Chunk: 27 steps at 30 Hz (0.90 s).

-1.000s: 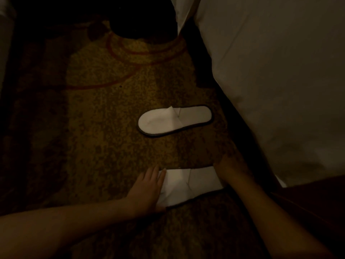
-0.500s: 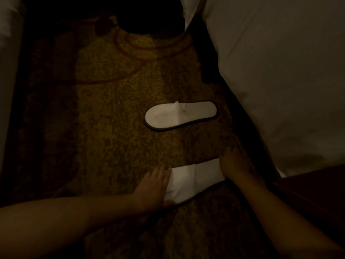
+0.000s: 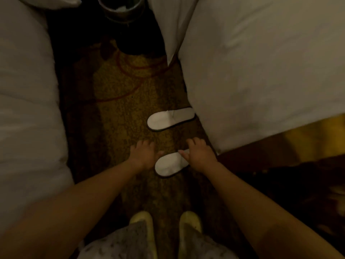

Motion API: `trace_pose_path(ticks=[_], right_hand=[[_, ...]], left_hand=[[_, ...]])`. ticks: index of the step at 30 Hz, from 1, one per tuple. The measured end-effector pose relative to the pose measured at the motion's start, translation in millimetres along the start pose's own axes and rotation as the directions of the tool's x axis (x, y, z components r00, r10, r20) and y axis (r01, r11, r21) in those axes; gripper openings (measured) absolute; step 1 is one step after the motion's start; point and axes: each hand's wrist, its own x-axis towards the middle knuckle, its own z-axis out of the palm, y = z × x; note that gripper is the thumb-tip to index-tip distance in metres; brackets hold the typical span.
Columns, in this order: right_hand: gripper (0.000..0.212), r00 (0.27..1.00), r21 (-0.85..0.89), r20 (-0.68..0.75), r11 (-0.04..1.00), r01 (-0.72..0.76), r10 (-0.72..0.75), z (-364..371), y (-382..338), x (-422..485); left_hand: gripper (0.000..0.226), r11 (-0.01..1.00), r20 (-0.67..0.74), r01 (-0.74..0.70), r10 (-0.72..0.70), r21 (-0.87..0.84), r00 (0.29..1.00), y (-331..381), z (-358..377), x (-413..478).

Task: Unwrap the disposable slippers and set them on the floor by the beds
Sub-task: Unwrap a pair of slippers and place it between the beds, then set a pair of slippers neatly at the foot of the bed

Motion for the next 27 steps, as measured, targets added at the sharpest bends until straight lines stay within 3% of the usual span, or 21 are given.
trace_pose_path(ticks=[5,8,17,22,27], right_hand=[[0.065,0.997,0.053,-0.072,0.998,-0.034,0.037,-104.8,-13.3,-96.8],[0.066,0.990,0.066,-0.105,0.994,-0.085,0.092,-162.0,-9.5,-161.4],[0.074,0.893,0.267,-0.209,0.901,-0.341,0.400,-282.6,34.0,-326.0],[0.075,0.790,0.403,-0.224,0.792,-0.458,0.570,-300.5,49.7,-410.6],[0.077,0.679,0.495,-0.235,0.687,-0.532,0.696,-294.3,60.9,-501.9]], left_hand=[[0.060,0.986,0.026,0.117,-0.115,-0.120,0.993,46.4,-87.4,-95.9],[0.061,0.991,0.002,0.080,-0.081,-0.108,0.997,80.2,-143.9,-157.1],[0.055,0.980,-0.127,-0.186,0.193,0.068,0.973,181.2,-265.1,-281.9],[0.056,0.906,-0.145,-0.345,0.387,0.246,0.911,226.9,-285.8,-332.0],[0.056,0.803,-0.073,-0.451,0.515,0.390,0.854,277.8,-281.8,-382.1]])
